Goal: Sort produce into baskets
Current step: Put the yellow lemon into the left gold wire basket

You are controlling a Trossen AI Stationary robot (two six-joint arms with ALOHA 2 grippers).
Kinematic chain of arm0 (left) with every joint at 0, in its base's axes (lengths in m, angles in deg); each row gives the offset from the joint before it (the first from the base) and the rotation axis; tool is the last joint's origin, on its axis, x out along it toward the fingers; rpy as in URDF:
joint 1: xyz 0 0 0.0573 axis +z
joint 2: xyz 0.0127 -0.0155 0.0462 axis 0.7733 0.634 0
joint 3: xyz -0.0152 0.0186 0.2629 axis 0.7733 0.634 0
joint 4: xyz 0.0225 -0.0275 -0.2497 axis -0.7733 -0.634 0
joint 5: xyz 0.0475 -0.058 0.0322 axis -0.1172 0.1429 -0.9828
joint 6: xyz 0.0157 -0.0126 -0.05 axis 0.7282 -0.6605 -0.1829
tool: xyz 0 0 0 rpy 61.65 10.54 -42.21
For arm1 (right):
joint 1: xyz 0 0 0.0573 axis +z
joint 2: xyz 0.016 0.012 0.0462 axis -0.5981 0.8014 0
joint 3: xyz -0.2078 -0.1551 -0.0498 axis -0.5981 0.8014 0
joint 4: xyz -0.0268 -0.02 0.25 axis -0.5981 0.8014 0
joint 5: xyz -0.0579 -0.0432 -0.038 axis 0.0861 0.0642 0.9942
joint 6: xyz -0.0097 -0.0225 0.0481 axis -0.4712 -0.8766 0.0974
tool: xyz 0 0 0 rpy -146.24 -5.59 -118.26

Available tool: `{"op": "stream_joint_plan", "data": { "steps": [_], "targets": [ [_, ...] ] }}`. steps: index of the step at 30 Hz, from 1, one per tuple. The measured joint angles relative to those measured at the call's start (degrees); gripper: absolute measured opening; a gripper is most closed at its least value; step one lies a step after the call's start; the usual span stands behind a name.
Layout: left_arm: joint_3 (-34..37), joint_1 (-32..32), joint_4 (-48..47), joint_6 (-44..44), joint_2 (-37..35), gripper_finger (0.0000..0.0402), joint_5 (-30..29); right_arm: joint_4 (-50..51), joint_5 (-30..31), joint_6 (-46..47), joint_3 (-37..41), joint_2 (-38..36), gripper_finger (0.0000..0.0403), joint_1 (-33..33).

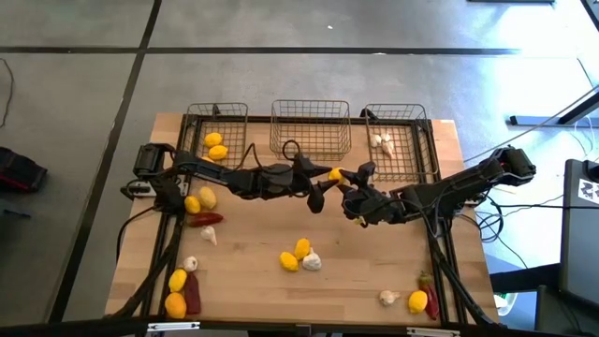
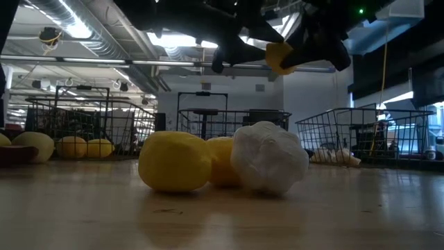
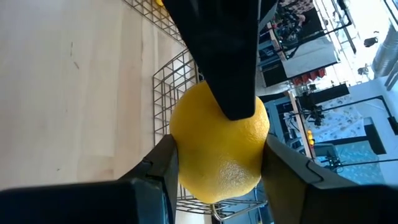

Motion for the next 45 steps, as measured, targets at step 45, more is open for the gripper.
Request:
{"op": "stream_joint_plan", "data": {
  "steps": [45],
  "targets": [
    [0.3, 1.5, -5.7, -1.9, -2.7, 0.0272, 6.3, 1.2, -0.7, 1.0, -0.2, 0.2, 0.0156, 0.0]
  ]
}}
